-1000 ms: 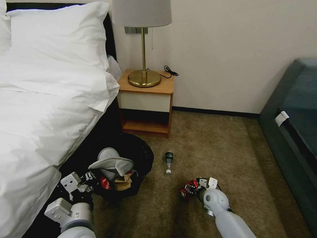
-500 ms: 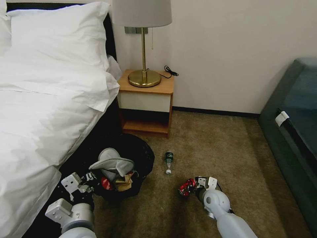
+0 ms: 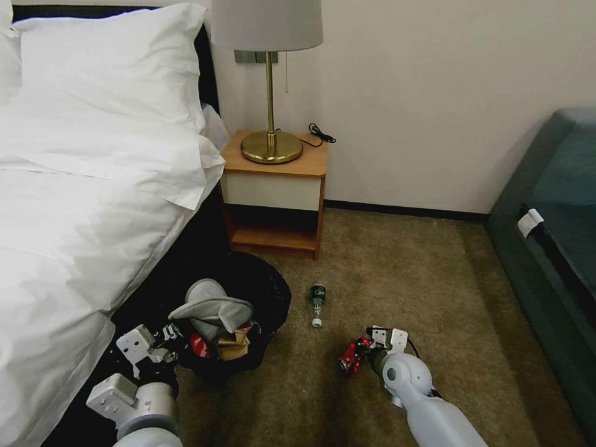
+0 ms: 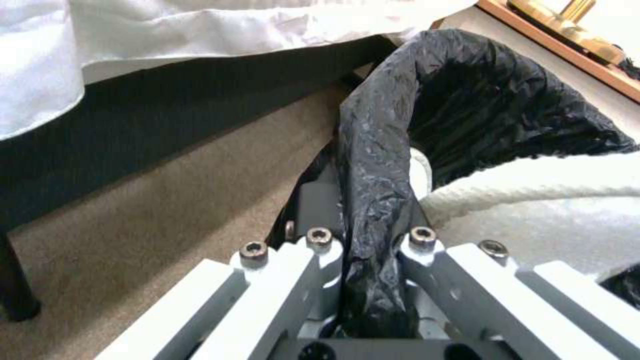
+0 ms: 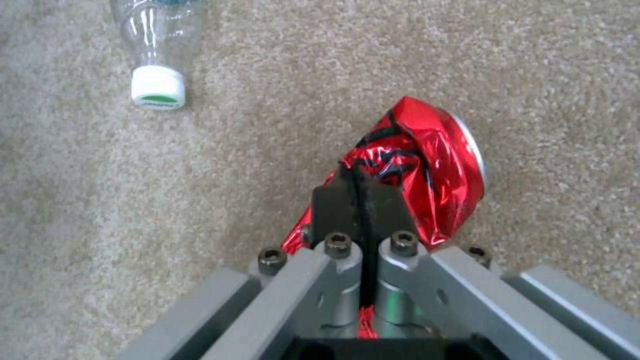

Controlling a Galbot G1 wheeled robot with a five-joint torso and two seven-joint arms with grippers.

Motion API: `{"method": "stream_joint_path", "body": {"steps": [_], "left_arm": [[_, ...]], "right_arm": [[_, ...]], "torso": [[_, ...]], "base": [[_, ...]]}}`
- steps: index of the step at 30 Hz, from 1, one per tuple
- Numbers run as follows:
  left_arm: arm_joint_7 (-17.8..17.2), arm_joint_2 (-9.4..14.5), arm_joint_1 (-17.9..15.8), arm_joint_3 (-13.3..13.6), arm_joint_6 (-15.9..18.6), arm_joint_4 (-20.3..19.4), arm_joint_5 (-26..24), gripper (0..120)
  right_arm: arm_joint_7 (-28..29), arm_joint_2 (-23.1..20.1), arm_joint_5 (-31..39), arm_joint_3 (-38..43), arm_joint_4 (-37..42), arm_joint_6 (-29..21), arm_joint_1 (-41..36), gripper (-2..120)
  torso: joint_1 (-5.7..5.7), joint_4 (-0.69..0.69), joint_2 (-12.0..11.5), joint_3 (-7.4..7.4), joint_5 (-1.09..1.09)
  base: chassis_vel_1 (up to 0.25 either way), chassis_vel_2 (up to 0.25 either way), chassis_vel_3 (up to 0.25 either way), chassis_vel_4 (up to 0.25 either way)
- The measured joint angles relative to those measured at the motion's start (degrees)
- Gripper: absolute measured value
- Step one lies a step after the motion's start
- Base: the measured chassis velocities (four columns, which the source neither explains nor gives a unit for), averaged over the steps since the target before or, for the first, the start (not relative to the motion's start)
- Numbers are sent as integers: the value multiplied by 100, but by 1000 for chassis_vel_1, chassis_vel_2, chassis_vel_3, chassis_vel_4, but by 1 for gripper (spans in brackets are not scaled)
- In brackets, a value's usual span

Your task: Pick up the trash bin, then pick up the garbage on the floor and place it into the trash bin.

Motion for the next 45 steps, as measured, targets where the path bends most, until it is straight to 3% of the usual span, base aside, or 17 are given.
{"method": "stream_joint_path", "body": {"steps": [8,12,15,19,22,24,25,28,31,33,45], "left_arm": [[0,-7,-8,12,0,0,7,4],[1,-2,9,14,0,-21,12,4],[2,5,14,8,0,-31,12,4],[3,26,30,-1,-2,-46,8,4],[4,30,30,-1,-2,-47,5,4],[6,48,27,-12,-3,-49,-12,4],[6,48,27,-12,-3,-49,-12,4],[6,61,21,-20,-3,-49,-27,4],[6,62,19,-19,-3,-49,-28,4],[8,64,13,-18,-4,-39,-29,4],[13,68,-11,-21,-7,7,-33,4]], "right_arm": [[83,-100,23,27,184,-44,-188,2],[213,-164,234,63,320,-179,-341,18],[240,-178,269,66,349,-207,-380,23],[287,-194,290,71,403,-262,-455,44],[297,-192,291,71,404,-264,-457,49],[318,-166,300,70,380,-260,-453,63],[318,-166,300,70,380,-260,-453,63],[319,-126,309,71,278,-184,-393,79],[305,-106,319,79,249,-168,-360,85],[257,-41,369,91,199,-137,-279,96],[-42,226,192,81,-338,-9,44,100]], "torso": [[0,0,0,0,0],[0,0,0,0,0],[0,0,0,0,0],[0,0,0,0,0],[0,0,0,0,0],[0,0,0,0,0],[0,0,0,0,0],[0,0,0,0,0],[0,0,0,0,0],[0,0,0,0,0],[0,0,0,0,0]], "base": [[0,0,0,0],[0,0,0,0],[0,0,0,0],[0,0,0,0],[0,0,0,0],[0,0,0,0],[0,0,0,0],[0,0,0,0],[0,0,0,0],[0,0,0,0],[0,0,0,0]]}}
